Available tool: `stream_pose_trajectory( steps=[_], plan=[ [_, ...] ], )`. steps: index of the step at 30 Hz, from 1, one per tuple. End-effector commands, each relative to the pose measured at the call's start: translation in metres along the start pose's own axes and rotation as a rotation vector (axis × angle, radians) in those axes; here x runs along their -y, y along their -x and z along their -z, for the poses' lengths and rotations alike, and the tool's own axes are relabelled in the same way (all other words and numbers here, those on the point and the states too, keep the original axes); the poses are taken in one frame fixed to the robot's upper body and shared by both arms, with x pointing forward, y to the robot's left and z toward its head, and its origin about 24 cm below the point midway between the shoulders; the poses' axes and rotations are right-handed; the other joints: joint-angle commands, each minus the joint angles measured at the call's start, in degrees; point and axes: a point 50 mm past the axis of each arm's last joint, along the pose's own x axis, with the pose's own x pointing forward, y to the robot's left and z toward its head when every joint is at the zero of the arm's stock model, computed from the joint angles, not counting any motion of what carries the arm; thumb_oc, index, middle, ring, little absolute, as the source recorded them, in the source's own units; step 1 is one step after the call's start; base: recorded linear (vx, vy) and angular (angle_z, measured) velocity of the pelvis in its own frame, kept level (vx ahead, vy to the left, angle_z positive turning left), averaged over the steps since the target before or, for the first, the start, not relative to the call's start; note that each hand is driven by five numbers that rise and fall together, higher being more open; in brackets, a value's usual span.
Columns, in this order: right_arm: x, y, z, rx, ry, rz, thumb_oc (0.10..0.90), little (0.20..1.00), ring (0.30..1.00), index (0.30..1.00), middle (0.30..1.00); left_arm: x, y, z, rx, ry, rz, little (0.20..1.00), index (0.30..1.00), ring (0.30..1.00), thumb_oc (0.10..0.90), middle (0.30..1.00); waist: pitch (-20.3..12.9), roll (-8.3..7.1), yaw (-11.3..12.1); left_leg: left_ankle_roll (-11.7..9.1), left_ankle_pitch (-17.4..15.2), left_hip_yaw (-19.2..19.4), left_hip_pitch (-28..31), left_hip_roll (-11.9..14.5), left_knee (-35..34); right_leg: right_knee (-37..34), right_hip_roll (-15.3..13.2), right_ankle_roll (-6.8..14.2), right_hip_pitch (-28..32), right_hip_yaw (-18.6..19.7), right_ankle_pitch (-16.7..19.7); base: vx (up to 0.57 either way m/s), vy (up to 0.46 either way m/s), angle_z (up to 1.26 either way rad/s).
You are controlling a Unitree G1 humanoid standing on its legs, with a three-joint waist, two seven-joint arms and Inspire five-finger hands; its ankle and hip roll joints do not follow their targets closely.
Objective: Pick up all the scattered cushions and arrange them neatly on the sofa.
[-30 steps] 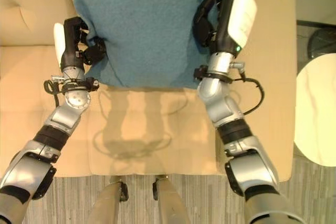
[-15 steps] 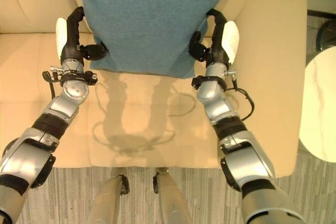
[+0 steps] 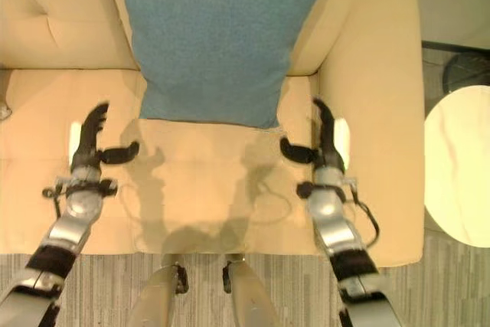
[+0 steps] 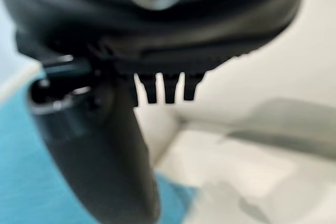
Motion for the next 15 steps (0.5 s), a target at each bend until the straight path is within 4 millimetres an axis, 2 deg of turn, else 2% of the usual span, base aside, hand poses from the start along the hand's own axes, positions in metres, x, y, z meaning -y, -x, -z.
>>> stream_pose_trajectory(
  steps=[1,2,3,4,5,6,7,10,13,14,15],
  plan=[
    [0.013,0.015,0.018,0.003,0.042,-0.037,0.8,0.9,0.9,0.9,0.9,-0.02,0.009,0.016,-0.005,-0.001,-0.007,0.9,0.9,0.9,0.8,0.9,-12.7,-1.98,-0.9,0.3,-9.0,3.5,4.2,-3.3,0.1,0.5,-1.4,5.9,0.9,0.3,-8.0,0.08,0.006,-0.03],
    [0.015,0.025,0.033,-0.048,0.059,-0.058,0.8,0.9,0.9,0.9,0.9,-0.026,0.02,0.03,-0.051,-0.016,0.0,0.9,0.9,0.9,0.8,0.9,-12.9,-2.04,-0.9,0.4,-9.2,3.5,5.1,-3.3,0.1,0.5,-1.5,6.0,1.8,0.1,-8.2,0.0,0.0,0.0],
    [0.015,0.025,0.033,-0.048,0.059,-0.059,0.8,0.9,0.9,0.9,0.9,-0.026,0.02,0.03,-0.051,-0.016,0.0,0.9,0.9,0.9,0.8,0.9,-13.0,-2.1,-0.9,0.4,-8.9,3.5,4.9,-3.3,0.1,0.5,-1.5,6.0,1.6,0.1,-8.1,0.05,0.017,-0.02],
    [0.018,0.034,0.044,-0.082,0.086,-0.083,0.8,0.9,0.9,0.9,0.9,-0.029,0.031,0.044,-0.098,-0.031,0.012,0.9,0.9,0.9,0.8,0.9,-13.1,-2.08,-0.9,0.5,-9.3,3.5,6.1,-3.2,0.1,0.5,-1.6,6.0,2.8,0.0,-8.4,0.03,0.023,-0.11],
    [0.02,0.04,0.053,-0.111,0.117,-0.102,0.8,0.9,0.9,0.9,0.9,-0.031,0.044,0.059,-0.151,-0.039,0.023,0.9,0.9,0.9,0.8,0.9,-13.5,-2.1,-0.9,0.6,-9.4,3.5,6.9,-3.2,0.1,0.5,-1.8,6.0,3.4,0.0,-8.4,0.09,0.079,-0.11],
    [0.023,0.054,0.072,-0.186,0.16,-0.136,0.8,0.9,0.9,0.9,0.9,-0.033,0.068,0.085,-0.255,-0.05,0.051,0.9,0.9,0.9,0.8,0.9,-14.1,-1.84,-0.9,0.9,-9.9,3.5,9.1,-3.3,0.1,0.5,-2.1,6.2,5.5,0.0,-8.7,0.05,0.091,-0.1],
    [0.023,0.061,0.08,-0.22,0.178,-0.155,0.8,0.9,0.9,0.9,0.9,-0.033,0.079,0.096,-0.304,-0.054,0.062,0.9,0.9,0.9,0.8,0.9,-14.6,-1.84,-0.9,0.9,-9.8,3.7,9.8,-3.3,0.1,0.5,-2.3,6.2,6.2,0.0,-8.6,0.08,0.114,-0.15],
    [0.021,0.088,0.11,-0.338,0.262,-0.24,0.8,0.9,0.9,0.9,0.9,-0.025,0.121,0.134,-0.501,-0.027,0.1,0.9,0.9,0.9,0.8,0.9,-15.6,-1.69,-0.8,1.3,-10.9,3.7,14.0,-3.6,0.1,0.8,-2.9,6.3,10.2,0.3,-9.0,0.04,0.097,-0.09],
    [0.014,0.105,0.125,-0.416,0.28,-0.298,0.8,0.9,0.9,0.9,0.9,-0.022,0.14,0.152,-0.607,-0.024,0.113,0.9,0.9,0.9,0.8,0.9,-16.3,-1.79,-0.8,1.5,-11.1,3.9,15.7,-3.7,0.1,1.1,-3.1,6.2,11.9,0.8,-9.1,0.02,0.078,-0.1],
    [0.007,0.124,0.139,-0.489,0.281,-0.336,0.8,0.9,0.9,0.9,0.9,-0.014,0.167,0.17,-0.724,-0.053,0.171,0.9,0.9,0.9,0.8,0.9,-16.8,-1.93,-1.0,1.8,-11.9,4.3,18.0,-3.8,0.1,1.6,-3.3,6.2,13.8,1.3,-9.5,0.04,0.141,-0.17],
    [0.005,0.13,0.143,-0.515,0.275,-0.347,0.8,0.9,0.9,0.9,0.9,-0.012,0.176,0.176,-0.761,-0.067,0.189,0.9,0.9,0.9,0.8,0.9,-17.1,-1.99,-1.1,2.0,-12.2,4.5,18.6,-3.9,0.1,1.8,-3.3,6.2,14.3,1.5,-9.6,0.04,0.14,-0.15]
  ],
)
